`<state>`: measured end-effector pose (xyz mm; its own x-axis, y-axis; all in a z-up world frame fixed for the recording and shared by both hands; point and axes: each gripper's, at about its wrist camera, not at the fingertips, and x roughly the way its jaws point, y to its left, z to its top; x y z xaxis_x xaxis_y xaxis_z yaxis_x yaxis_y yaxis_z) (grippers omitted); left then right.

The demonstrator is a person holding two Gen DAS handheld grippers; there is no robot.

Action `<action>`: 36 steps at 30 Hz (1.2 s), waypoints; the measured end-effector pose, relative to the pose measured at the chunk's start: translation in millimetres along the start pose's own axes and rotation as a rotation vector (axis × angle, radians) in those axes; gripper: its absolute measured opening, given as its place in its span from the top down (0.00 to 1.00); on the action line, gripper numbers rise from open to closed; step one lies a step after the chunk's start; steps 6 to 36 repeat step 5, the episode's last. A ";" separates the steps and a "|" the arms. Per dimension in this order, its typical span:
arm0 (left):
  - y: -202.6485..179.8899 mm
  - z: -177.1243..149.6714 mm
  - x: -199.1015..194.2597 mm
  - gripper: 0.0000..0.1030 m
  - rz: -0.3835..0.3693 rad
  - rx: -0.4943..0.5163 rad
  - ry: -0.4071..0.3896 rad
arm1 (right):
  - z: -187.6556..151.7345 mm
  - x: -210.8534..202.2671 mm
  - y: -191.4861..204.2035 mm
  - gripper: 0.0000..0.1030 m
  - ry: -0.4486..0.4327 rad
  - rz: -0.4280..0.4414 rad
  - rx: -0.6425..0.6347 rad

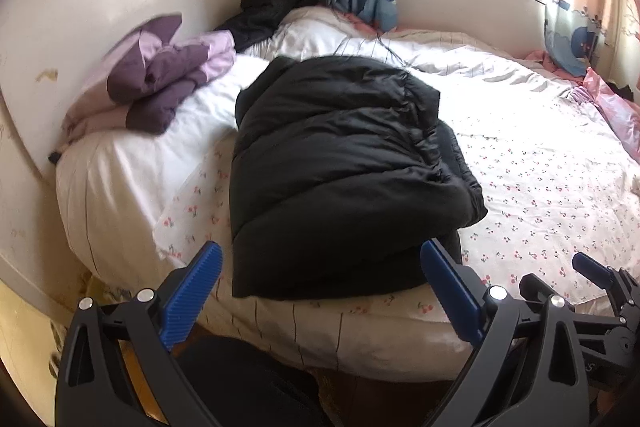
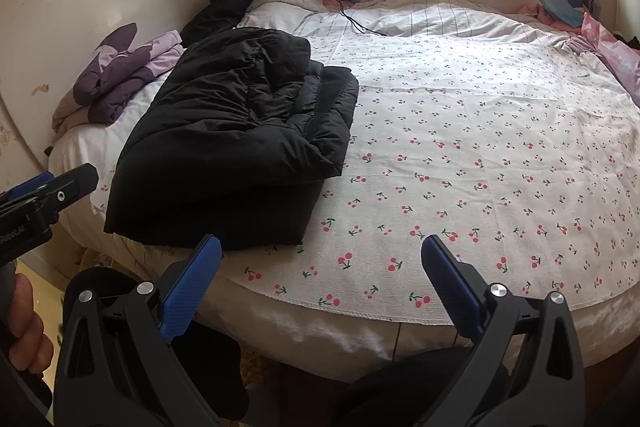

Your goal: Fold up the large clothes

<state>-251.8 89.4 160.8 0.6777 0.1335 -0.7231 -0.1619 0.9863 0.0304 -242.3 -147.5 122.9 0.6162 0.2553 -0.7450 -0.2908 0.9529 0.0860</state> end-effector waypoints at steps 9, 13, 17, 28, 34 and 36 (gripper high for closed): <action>5.9 -3.7 -1.1 0.07 0.001 -0.013 0.012 | -0.3 -2.7 6.1 0.06 -0.003 0.001 -0.011; 5.9 -3.7 -1.1 0.07 0.001 -0.013 0.012 | -0.3 -2.7 6.1 0.06 -0.003 0.001 -0.011; 5.9 -3.7 -1.1 0.07 0.001 -0.013 0.012 | -0.3 -2.7 6.1 0.06 -0.003 0.001 -0.011; 5.9 -3.7 -1.1 0.07 0.001 -0.013 0.012 | -0.3 -2.7 6.1 0.06 -0.003 0.001 -0.011; 5.9 -3.7 -1.1 0.07 0.001 -0.013 0.012 | -0.3 -2.7 6.1 0.06 -0.003 0.001 -0.011; 5.9 -3.7 -1.1 0.07 0.001 -0.013 0.012 | -0.3 -2.7 6.1 0.06 -0.003 0.001 -0.011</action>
